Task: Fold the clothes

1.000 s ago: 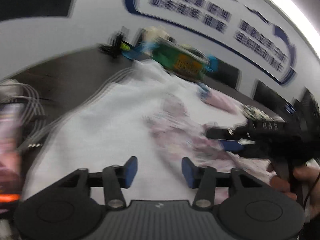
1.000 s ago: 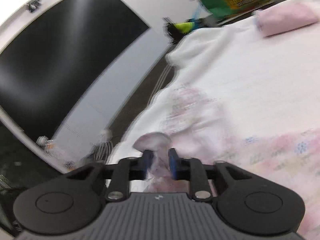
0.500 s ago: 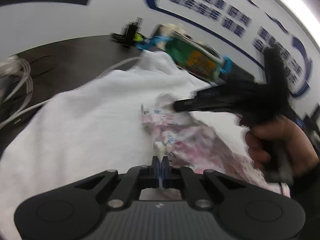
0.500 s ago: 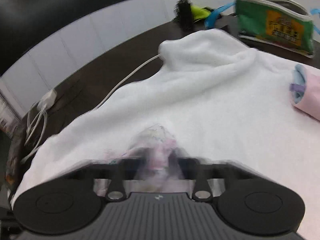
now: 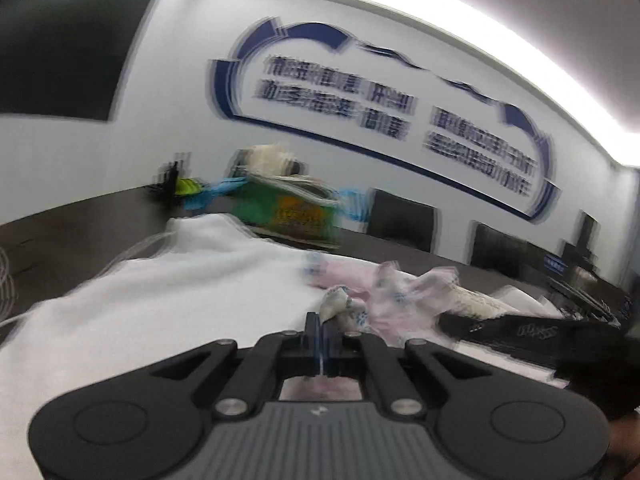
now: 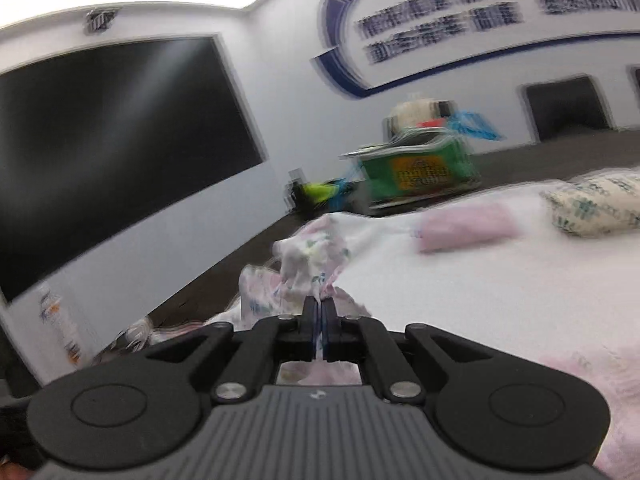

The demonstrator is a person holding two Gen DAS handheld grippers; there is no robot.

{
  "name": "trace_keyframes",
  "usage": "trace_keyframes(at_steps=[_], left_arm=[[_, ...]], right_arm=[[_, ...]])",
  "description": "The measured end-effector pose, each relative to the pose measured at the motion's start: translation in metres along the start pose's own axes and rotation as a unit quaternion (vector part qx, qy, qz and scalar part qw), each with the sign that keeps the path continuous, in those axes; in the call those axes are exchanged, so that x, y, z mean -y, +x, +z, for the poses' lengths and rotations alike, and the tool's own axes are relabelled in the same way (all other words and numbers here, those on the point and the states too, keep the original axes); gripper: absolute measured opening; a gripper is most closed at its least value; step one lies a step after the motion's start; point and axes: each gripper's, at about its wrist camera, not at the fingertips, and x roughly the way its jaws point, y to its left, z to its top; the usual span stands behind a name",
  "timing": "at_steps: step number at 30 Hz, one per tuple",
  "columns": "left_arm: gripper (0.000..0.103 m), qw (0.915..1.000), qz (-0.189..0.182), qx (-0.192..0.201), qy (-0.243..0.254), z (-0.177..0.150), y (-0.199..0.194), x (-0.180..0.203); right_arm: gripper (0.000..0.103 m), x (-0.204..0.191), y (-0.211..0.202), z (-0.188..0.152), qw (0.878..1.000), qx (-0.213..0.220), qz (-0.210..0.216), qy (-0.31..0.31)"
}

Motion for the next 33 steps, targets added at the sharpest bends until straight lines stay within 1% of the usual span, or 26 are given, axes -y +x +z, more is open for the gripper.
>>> trace_keyframes(at_steps=[2,3,4,5,6,7,8,9,10,11,13,14,15,17,18,19,20,22,23,25,26,28,29,31,32,33], left_arm=[[0.000,0.9991,-0.033,-0.013,0.025,-0.013,0.019,0.041],[0.001,0.9980,-0.040,-0.022,0.044,-0.023,0.031,0.060],[0.006,0.9961,-0.048,-0.036,0.065,-0.034,0.042,0.079],[0.013,0.9921,-0.056,-0.064,0.092,-0.045,0.055,0.093],[0.013,0.9870,-0.064,-0.091,0.116,-0.056,0.065,0.106],[0.013,0.9835,-0.072,-0.110,0.124,-0.061,0.067,0.110],[0.014,0.9828,-0.080,-0.114,0.121,-0.064,0.060,0.107],[0.017,0.9827,-0.089,-0.112,0.117,-0.062,0.048,0.101],[0.026,0.9817,-0.106,-0.109,0.114,-0.057,0.035,0.093],[0.031,0.9804,-0.127,-0.105,0.108,-0.048,0.021,0.081],[0.037,0.9788,-0.151,-0.098,0.098,-0.024,0.003,0.056],[0.040,0.9786,-0.147,-0.098,0.105,-0.008,0.002,0.044],[0.040,0.9784,-0.142,-0.098,0.113,0.008,0.003,0.033],[0.040,0.9781,-0.122,-0.101,0.135,0.039,0.022,0.019],[0.041,0.9755,-0.113,-0.110,0.153,0.053,0.036,0.019],[0.049,0.9707,-0.107,-0.121,0.178,0.064,0.052,0.021],[0.060,0.9589,-0.107,-0.139,0.223,0.071,0.071,0.029],[0.060,0.9339,-0.114,-0.161,0.298,0.071,0.113,0.050],[0.060,0.9207,-0.128,-0.170,0.327,0.066,0.133,0.062],[0.060,0.8885,-0.212,-0.202,0.353,0.053,0.167,0.080],[0.060,0.8713,-0.265,-0.222,0.348,0.046,0.185,0.087],[0.060,0.8373,-0.341,-0.271,0.331,0.032,0.217,0.102],[0.058,0.8279,-0.352,-0.286,0.330,0.025,0.228,0.108],[0.054,0.8206,-0.351,-0.309,0.329,0.013,0.246,0.118],[0.043,0.8190,-0.350,-0.316,0.327,0.010,0.250,0.119],[0.035,0.8173,-0.349,-0.324,0.325,0.007,0.255,0.121]], right_arm=[[0.002,0.025,-0.016,-0.011,0.998,0.013,-0.040,0.037],[0.002,0.040,-0.025,-0.013,0.996,0.018,-0.059,0.058],[0.002,0.054,-0.033,-0.016,0.994,0.022,-0.077,0.080],[0.005,0.070,-0.036,-0.017,0.990,0.017,-0.095,0.099],[0.007,0.083,-0.037,-0.017,0.987,-0.006,-0.112,0.113],[0.015,0.095,-0.038,-0.017,0.983,-0.027,-0.128,0.126],[0.025,0.101,-0.042,-0.017,0.982,-0.035,-0.137,0.127],[0.030,0.103,-0.051,-0.018,0.983,-0.026,-0.136,0.121],[0.041,0.104,-0.061,-0.017,0.985,-0.015,-0.132,0.111],[0.047,0.104,-0.070,-0.017,0.986,-0.005,-0.128,0.102],[0.048,0.107,-0.083,-0.013,0.989,-0.002,-0.120,0.088],[0.048,0.106,-0.086,-0.012,0.990,-0.004,-0.119,0.078],[0.048,0.105,-0.090,-0.011,0.990,-0.011,-0.121,0.069],[0.048,0.103,-0.099,-0.012,0.991,-0.026,-0.119,0.059],[0.048,0.103,-0.104,-0.013,0.991,-0.035,-0.112,0.064],[0.049,0.103,-0.108,-0.014,0.991,-0.043,-0.103,0.069],[0.055,0.102,-0.113,-0.019,0.992,-0.047,-0.092,0.079],[0.065,0.100,-0.126,-0.028,0.991,-0.056,-0.076,0.096],[0.065,0.098,-0.129,-0.035,0.990,-0.059,-0.077,0.106],[0.065,0.098,-0.135,-0.050,0.985,-0.065,-0.081,0.139],[0.065,0.103,-0.134,-0.058,0.980,-0.071,-0.087,0.164],[0.065,0.115,-0.131,-0.071,0.968,-0.070,-0.109,0.217],[0.063,0.121,-0.129,-0.077,0.961,-0.068,-0.117,0.242],[0.064,0.129,-0.128,-0.080,0.953,-0.026,-0.121,0.276],[0.064,0.131,-0.127,-0.079,0.950,-0.003,-0.133,0.282],[0.063,0.131,-0.121,-0.076,0.951,0.011,-0.145,0.273]])
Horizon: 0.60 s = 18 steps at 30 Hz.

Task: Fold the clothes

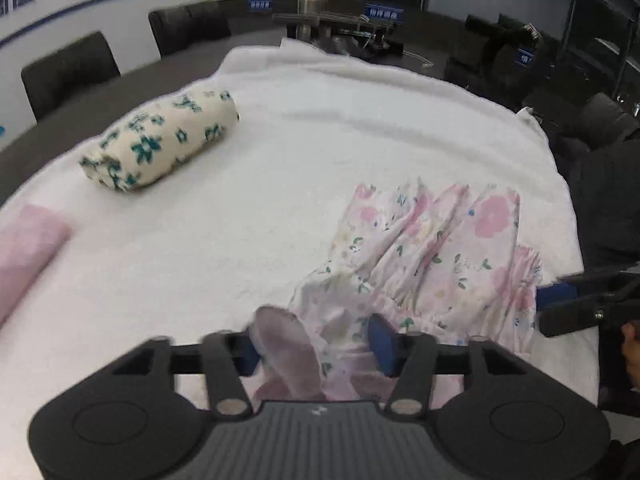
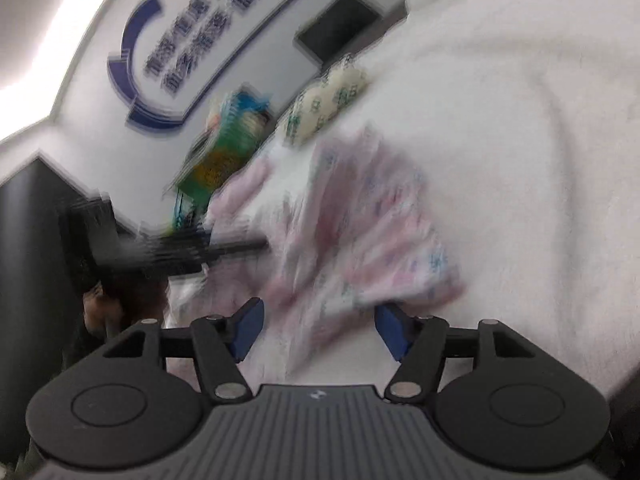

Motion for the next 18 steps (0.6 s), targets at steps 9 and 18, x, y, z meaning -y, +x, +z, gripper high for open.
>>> trace_keyframes(at_steps=[9,18], left_arm=[[0.005,0.9918,0.073,0.064,-0.083,-0.019,-0.035,-0.007],[0.014,0.9478,0.213,0.095,-0.217,-0.025,-0.098,-0.050]], right_arm=[[0.005,-0.057,0.088,0.047,0.987,-0.001,-0.026,-0.159],[0.004,-0.149,0.166,0.140,0.944,-0.067,0.026,-0.323]])
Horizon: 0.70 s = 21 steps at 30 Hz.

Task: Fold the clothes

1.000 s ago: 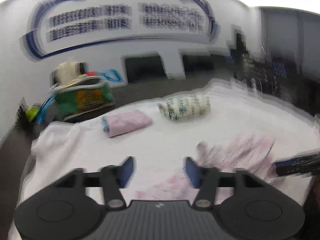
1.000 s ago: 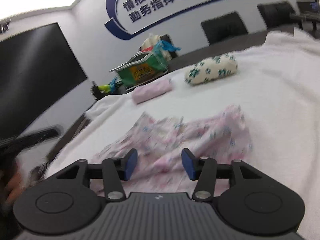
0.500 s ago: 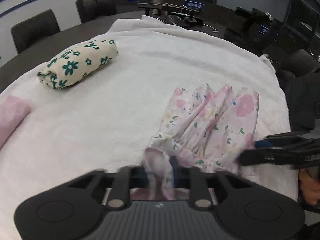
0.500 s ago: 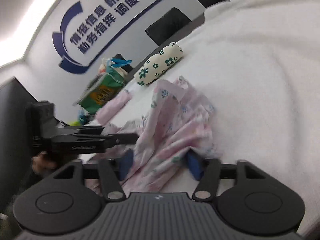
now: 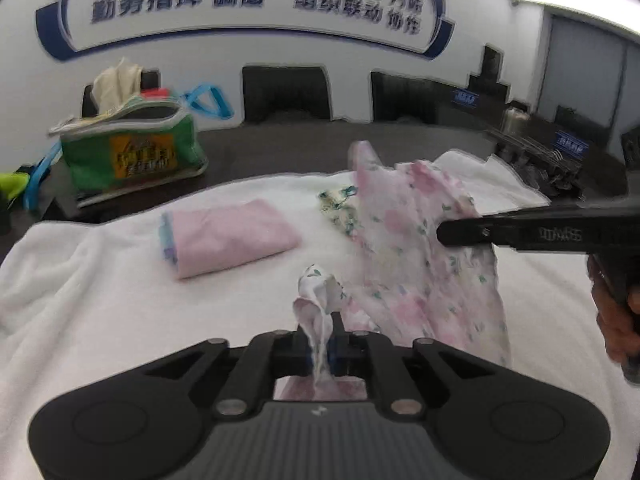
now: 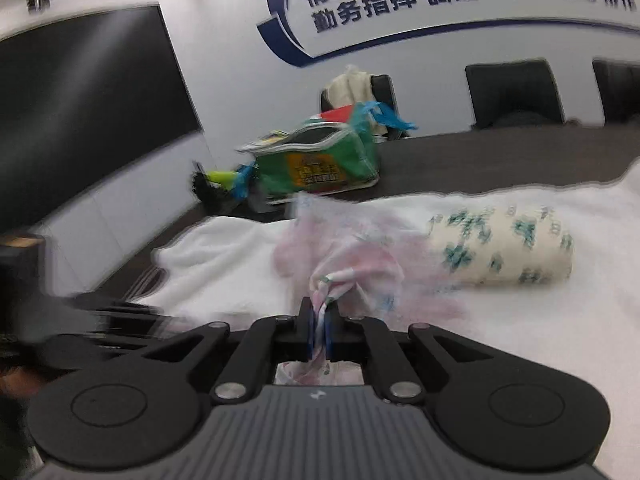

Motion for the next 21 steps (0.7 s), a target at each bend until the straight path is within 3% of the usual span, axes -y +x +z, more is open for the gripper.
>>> trace_keyframes(at_steps=[1,4,6,7,10,11,13,15,16,17,18,19,20,21], left_arm=[[0.020,0.9999,0.007,-0.013,-0.002,0.001,0.005,-0.002],[0.035,0.9995,0.017,-0.025,-0.011,-0.013,0.007,-0.018],[0.048,0.9993,-0.005,-0.018,-0.034,-0.035,-0.012,-0.041],[0.054,0.9986,-0.026,-0.012,-0.044,-0.048,-0.019,-0.049],[0.066,0.9932,-0.088,0.005,-0.075,-0.087,-0.043,-0.074],[0.067,0.9906,-0.107,0.009,-0.085,-0.099,-0.048,-0.080],[0.066,0.9883,-0.122,-0.003,-0.091,-0.110,-0.042,-0.077],[0.060,0.9895,-0.119,-0.014,-0.081,-0.113,-0.033,-0.066],[0.051,0.9918,-0.107,-0.011,-0.069,-0.112,-0.031,-0.058],[0.025,0.9935,-0.096,-0.012,-0.060,-0.110,-0.029,-0.051],[0.015,0.9939,-0.089,-0.024,-0.059,-0.107,-0.027,-0.046],[0.007,0.9940,-0.083,-0.035,-0.062,-0.105,-0.025,-0.042],[0.004,0.9933,-0.080,-0.042,-0.073,-0.103,-0.026,-0.040],[0.004,0.9926,-0.077,-0.045,-0.082,-0.103,-0.029,-0.038]], right_arm=[[0.006,0.003,0.015,0.008,0.999,-0.017,-0.027,-0.009],[0.030,0.026,0.048,0.008,0.994,-0.072,-0.078,0.026],[0.041,0.026,0.030,-0.011,0.994,-0.063,-0.088,0.027],[0.051,0.025,0.020,-0.021,0.994,-0.057,-0.087,0.027],[0.077,0.010,-0.036,-0.066,0.999,-0.036,0.007,0.032],[0.079,0.001,-0.047,-0.083,0.998,-0.039,0.041,0.037],[0.079,-0.019,-0.059,-0.116,0.993,-0.058,0.098,0.041],[0.079,-0.044,-0.063,-0.140,0.990,-0.060,0.127,0.028],[0.079,-0.057,-0.061,-0.147,0.990,-0.061,0.124,0.008],[0.078,-0.069,-0.054,-0.152,0.993,-0.058,0.101,-0.017],[0.076,-0.081,-0.048,-0.157,0.995,-0.055,0.076,-0.042],[0.058,-0.090,-0.039,-0.159,0.996,-0.060,0.042,-0.059],[0.023,-0.094,-0.029,-0.158,0.995,-0.068,0.025,-0.065],[0.014,-0.093,-0.026,-0.155,0.995,-0.070,0.030,-0.057]])
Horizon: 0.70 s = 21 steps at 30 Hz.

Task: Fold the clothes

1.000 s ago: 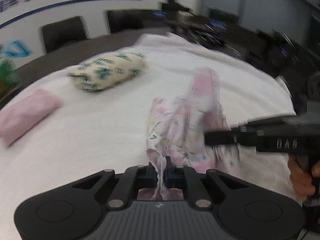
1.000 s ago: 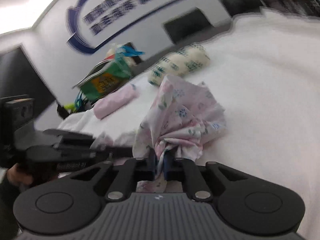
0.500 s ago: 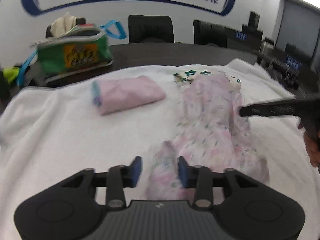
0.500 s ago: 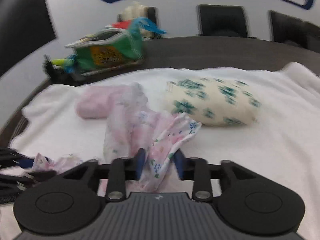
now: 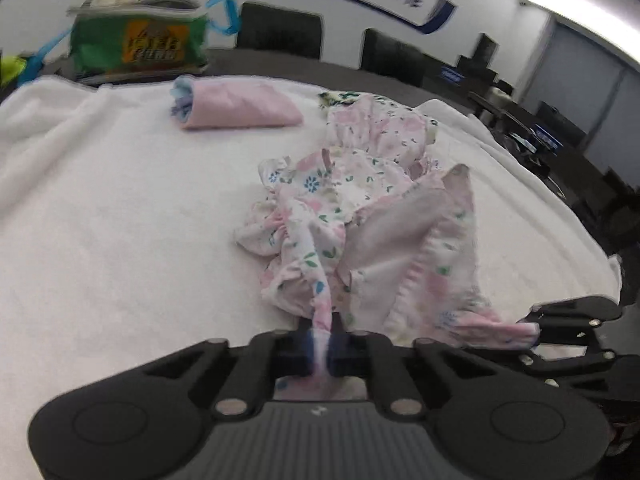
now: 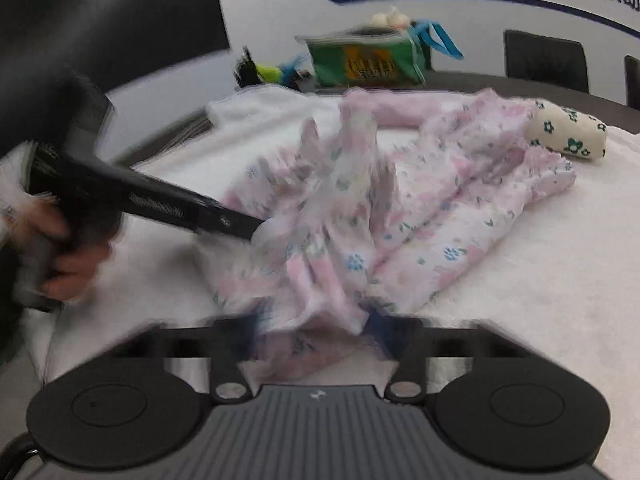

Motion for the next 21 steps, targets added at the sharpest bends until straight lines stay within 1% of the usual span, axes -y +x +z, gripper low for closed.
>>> trace_keyframes(at_steps=[1,3,6,9,11,12,13,14,15,16,17,18,19,20,21], left_arm=[[0.004,1.0000,0.001,0.002,-0.003,-0.004,-0.005,0.004],[0.003,0.9999,0.000,0.004,-0.010,-0.012,-0.016,0.011],[0.004,0.9994,-0.024,0.001,-0.023,-0.035,-0.037,0.029],[0.003,0.9991,-0.036,0.012,-0.017,-0.063,-0.053,0.054],[0.005,0.9988,-0.042,0.023,-0.008,-0.081,-0.063,0.070],[0.008,0.9984,-0.043,0.037,0.005,-0.091,-0.068,0.073],[0.018,0.9976,-0.042,0.053,0.018,-0.100,-0.073,0.075],[0.028,0.9963,-0.033,0.074,0.029,-0.109,-0.082,0.074],[0.034,0.9945,-0.013,0.097,0.039,-0.116,-0.095,0.072],[0.050,0.9914,0.019,0.120,0.049,-0.121,-0.111,0.069],[0.068,0.9850,0.068,0.147,0.060,-0.126,-0.127,0.066],[0.075,0.9738,0.129,0.174,0.069,-0.129,-0.141,0.063],[0.081,0.9627,0.175,0.188,0.086,-0.130,-0.150,0.059],[0.081,0.9489,0.221,0.201,0.102,-0.131,-0.159,0.055],[0.081,0.9325,0.266,0.213,0.119,-0.133,-0.168,0.051]], right_arm=[[0.008,0.002,0.002,0.003,1.000,-0.003,0.007,0.008],[0.005,0.008,-0.008,0.007,1.000,-0.013,0.023,0.007],[0.005,0.006,-0.040,0.012,0.998,-0.020,0.046,-0.034],[0.004,0.001,-0.075,0.008,0.995,-0.051,0.068,-0.061],[0.005,-0.006,-0.094,-0.001,0.992,-0.072,0.071,-0.078],[0.005,-0.008,-0.100,-0.005,0.991,-0.078,0.070,-0.079],[0.008,-0.009,-0.103,-0.009,0.991,-0.086,0.068,-0.076],[0.011,-0.009,-0.103,-0.013,0.991,-0.092,0.064,-0.071],[0.026,-0.007,-0.106,-0.017,0.992,-0.090,0.056,-0.068],[0.045,-0.006,-0.110,-0.020,0.993,-0.084,0.047,-0.065],[0.056,-0.004,-0.115,-0.022,0.995,-0.069,0.038,-0.063],[0.058,-0.002,-0.120,-0.023,0.996,-0.054,0.030,-0.060],[0.059,0.000,-0.123,-0.021,0.997,-0.041,0.034,-0.052],[0.059,0.003,-0.126,-0.020,0.998,-0.029,0.038,-0.044],[0.059,0.004,-0.127,-0.018,0.998,-0.018,0.044,-0.038]])
